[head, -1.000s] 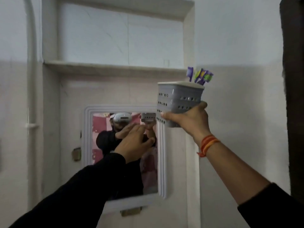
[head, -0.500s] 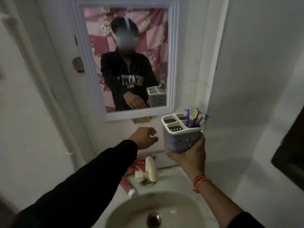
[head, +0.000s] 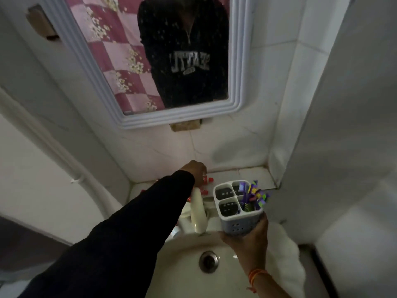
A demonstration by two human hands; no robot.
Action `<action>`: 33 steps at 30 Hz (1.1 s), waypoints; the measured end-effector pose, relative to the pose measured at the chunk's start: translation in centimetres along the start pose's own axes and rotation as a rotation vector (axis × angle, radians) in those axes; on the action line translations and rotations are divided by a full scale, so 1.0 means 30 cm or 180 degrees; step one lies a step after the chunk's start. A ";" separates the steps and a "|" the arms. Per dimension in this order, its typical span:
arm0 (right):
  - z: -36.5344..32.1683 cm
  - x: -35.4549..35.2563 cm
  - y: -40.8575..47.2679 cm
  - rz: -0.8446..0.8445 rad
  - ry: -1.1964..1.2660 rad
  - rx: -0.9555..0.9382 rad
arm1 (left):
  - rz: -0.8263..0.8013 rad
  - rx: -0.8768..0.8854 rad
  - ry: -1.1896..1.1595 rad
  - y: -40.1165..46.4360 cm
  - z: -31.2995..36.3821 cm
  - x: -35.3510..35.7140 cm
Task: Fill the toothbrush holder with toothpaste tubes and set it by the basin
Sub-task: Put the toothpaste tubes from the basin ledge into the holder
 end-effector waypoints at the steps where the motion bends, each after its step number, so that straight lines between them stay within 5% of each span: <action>1: 0.025 0.014 0.001 -0.0081 -0.0018 -0.0007 | -0.0059 -0.0025 0.0091 0.023 -0.006 0.018; 17: 0.066 0.025 0.123 -0.0950 -0.0416 -0.0149 | -0.0081 0.0110 0.0748 0.092 -0.018 0.074; 22: 0.053 0.038 0.196 -0.1458 -0.0564 -0.0099 | 0.0123 0.0756 0.1490 0.063 0.063 0.041; 27: 0.070 0.049 0.215 -0.1848 -0.0704 0.0075 | 0.0572 0.0617 0.0683 -0.009 0.130 -0.149; 33: 0.039 0.052 0.216 -0.1963 -0.0705 0.0031 | 0.0517 0.0669 0.0140 -0.111 0.246 -0.300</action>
Point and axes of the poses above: each hand's wrist, its own y-axis towards the middle knuckle, its own x-axis out of the palm, z = x × y, the point moved 9 cm from there along y, towards the middle knuckle, and after that the axes turned 4 degrees about -z, right-handed, at the moved point
